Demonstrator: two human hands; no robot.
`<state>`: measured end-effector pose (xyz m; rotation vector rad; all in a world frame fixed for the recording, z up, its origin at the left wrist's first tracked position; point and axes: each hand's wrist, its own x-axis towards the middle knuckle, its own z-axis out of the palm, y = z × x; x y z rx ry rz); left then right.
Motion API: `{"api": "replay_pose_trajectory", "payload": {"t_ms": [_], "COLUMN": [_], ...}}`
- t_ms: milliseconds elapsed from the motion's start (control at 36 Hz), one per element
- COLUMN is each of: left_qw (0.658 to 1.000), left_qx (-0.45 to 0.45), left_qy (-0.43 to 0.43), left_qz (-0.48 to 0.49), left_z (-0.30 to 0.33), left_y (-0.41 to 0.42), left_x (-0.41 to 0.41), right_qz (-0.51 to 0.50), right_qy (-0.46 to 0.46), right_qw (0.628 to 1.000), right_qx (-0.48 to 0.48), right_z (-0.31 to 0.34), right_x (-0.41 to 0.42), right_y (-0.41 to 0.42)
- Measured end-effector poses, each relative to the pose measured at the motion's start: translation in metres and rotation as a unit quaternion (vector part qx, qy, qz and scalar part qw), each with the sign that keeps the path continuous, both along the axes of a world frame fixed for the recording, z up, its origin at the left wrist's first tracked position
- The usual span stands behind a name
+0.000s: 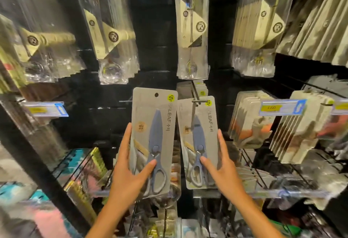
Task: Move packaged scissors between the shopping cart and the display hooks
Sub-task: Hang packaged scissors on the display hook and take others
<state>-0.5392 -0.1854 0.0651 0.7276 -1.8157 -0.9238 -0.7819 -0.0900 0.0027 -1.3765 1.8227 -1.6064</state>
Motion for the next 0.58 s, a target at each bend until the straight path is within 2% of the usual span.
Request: {"api": "replay_pose_trajectory", "payload": {"t_ms": [583], "left_qw": [0.999], "left_qx": [-0.014], "left_qy": [0.032], "left_qz": [-0.024], "left_z": [0.005], "left_y": [-0.019], "left_x": [0.003], "right_qz": [-0.121], "right_qy": [0.134], "right_qw": [0.98], "right_qx": [0.079], "right_z": [-0.003], "right_x": [-0.016], "right_y": [-0.077]}}
